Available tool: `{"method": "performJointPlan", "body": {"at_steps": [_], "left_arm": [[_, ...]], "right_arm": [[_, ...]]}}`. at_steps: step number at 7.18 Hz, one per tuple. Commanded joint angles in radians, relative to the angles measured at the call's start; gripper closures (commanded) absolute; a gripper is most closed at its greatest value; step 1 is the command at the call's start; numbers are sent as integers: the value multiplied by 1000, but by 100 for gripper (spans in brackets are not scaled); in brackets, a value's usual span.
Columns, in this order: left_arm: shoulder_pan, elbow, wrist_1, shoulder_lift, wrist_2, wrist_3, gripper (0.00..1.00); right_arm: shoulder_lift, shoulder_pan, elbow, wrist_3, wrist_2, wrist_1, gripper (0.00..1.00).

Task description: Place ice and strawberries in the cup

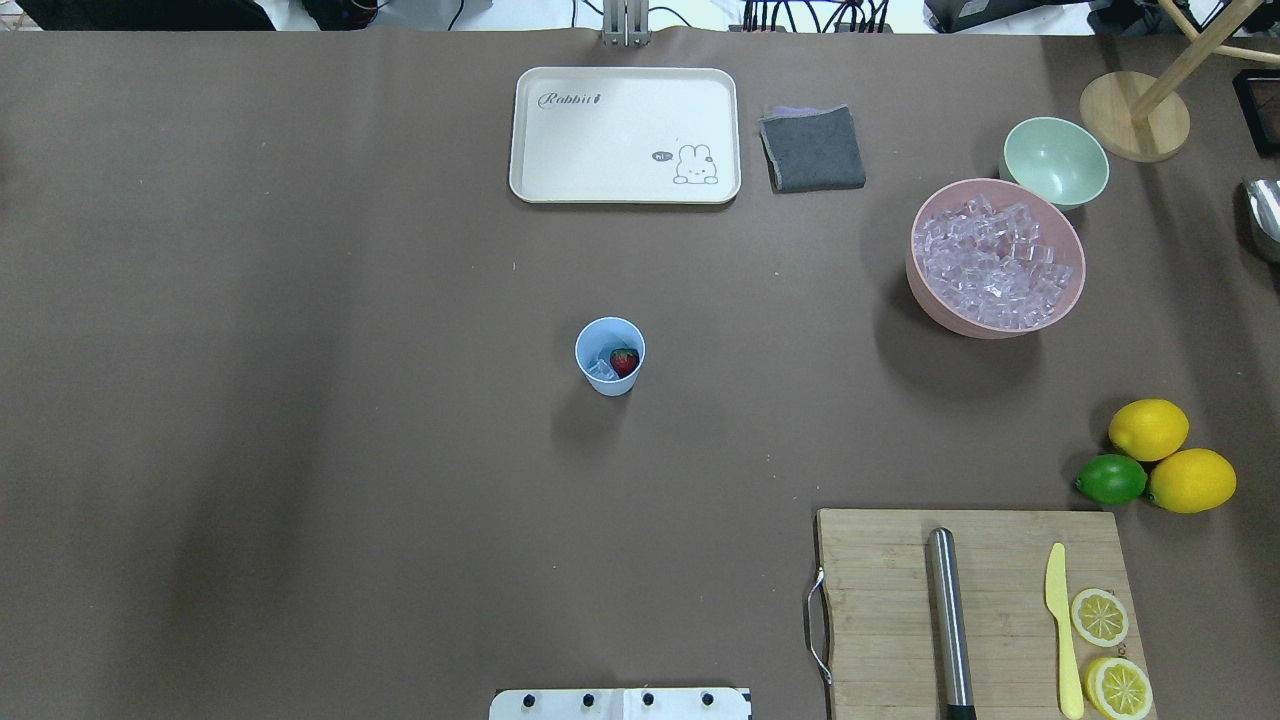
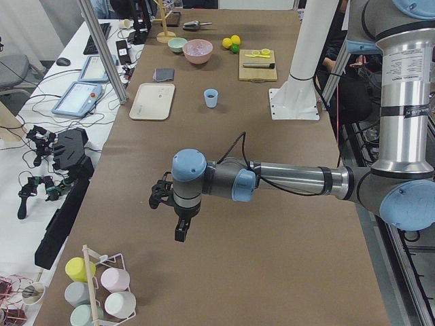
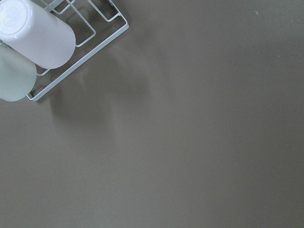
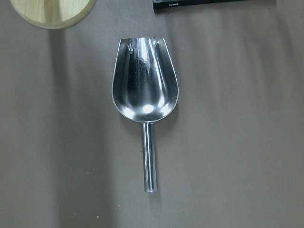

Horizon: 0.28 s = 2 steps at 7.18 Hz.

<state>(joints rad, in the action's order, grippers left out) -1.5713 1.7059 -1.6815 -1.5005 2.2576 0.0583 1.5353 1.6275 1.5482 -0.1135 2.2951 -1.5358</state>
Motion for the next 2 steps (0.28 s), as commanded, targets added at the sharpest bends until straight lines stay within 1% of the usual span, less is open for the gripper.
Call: {"method": "performJointPlan", "body": {"at_steps": [1,2], "left_arm": [[0,-14,-6,0,-1,5,2],[0,-12,-7,-1,-1,3,2]], "right_arm": [[-1,0,7,-2,1,-1,1],[-1,0,7,-2,1,-1,1]]}}
